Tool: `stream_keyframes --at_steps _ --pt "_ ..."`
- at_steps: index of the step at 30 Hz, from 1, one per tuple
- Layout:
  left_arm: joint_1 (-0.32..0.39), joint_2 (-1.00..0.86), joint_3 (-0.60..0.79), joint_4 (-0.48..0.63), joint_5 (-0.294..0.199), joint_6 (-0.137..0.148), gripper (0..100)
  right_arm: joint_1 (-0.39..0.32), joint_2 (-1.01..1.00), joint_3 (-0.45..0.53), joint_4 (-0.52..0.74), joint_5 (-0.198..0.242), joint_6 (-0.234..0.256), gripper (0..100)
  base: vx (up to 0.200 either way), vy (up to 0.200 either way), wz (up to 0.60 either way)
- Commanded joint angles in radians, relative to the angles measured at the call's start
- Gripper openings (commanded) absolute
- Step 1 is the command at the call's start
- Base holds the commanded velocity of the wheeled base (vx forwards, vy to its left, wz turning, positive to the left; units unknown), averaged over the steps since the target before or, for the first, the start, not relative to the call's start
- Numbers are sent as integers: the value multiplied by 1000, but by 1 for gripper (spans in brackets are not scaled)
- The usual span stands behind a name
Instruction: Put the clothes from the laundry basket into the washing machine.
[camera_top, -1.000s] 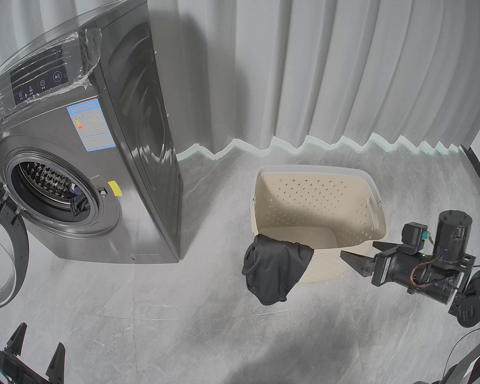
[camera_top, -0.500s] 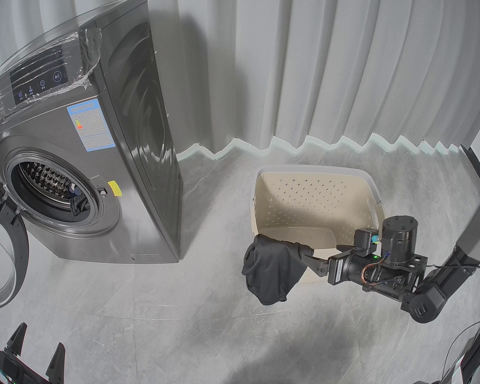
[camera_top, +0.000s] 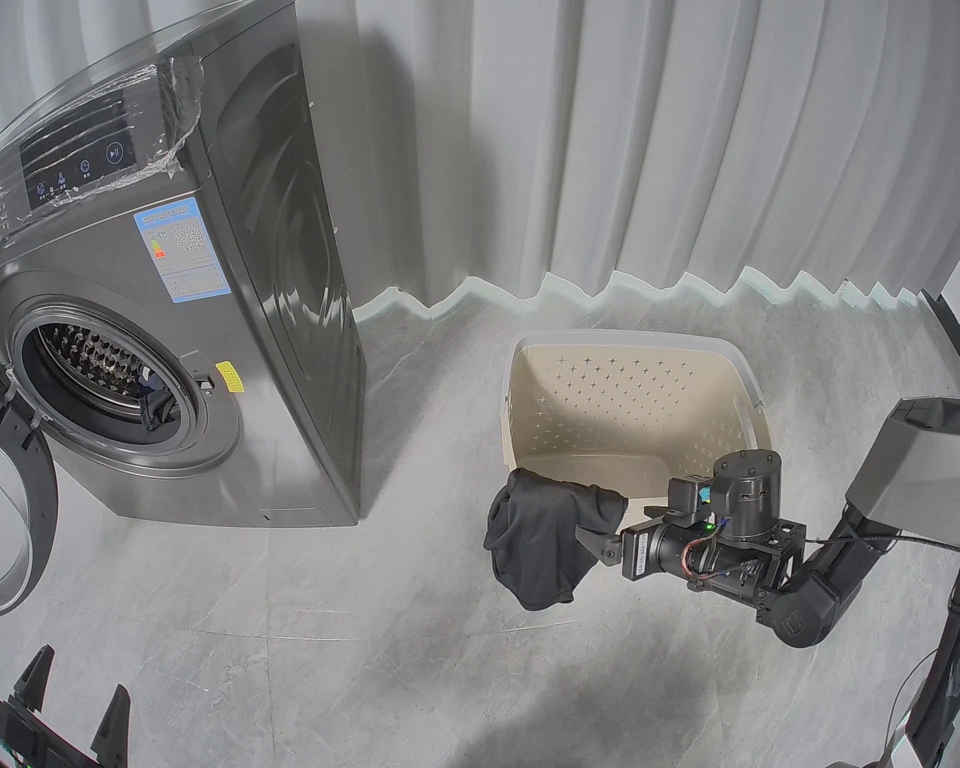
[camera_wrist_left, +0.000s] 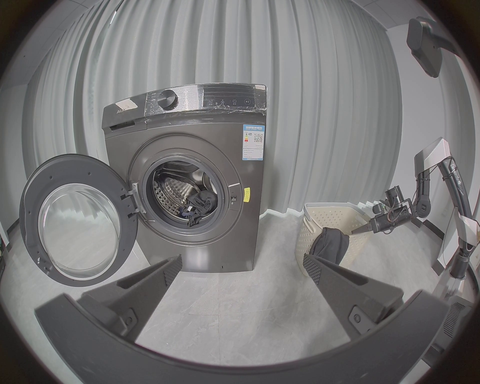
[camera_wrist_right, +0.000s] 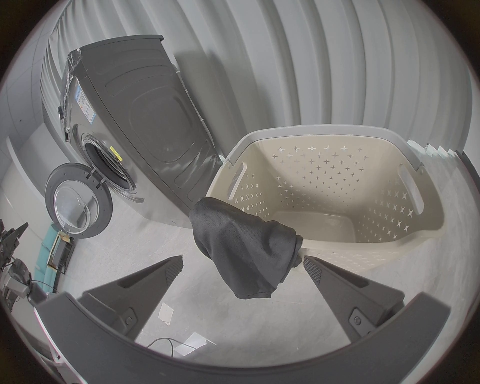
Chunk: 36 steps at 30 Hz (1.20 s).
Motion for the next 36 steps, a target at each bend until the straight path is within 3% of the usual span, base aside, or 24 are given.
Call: stream_keyframes --at_steps 1,17,36 --pt "1 -12 16 0 0 0 100 1 43 -18 -16 1 -1 100 0 0 0" --pt "0 -12 16 0 -1 0 100 5 154 -138 -29 10 -9 100 0 0 0" --pt "0 -12 16 1 -1 0 100 4 231 -245 -41 59 -29 100 0 0 0"
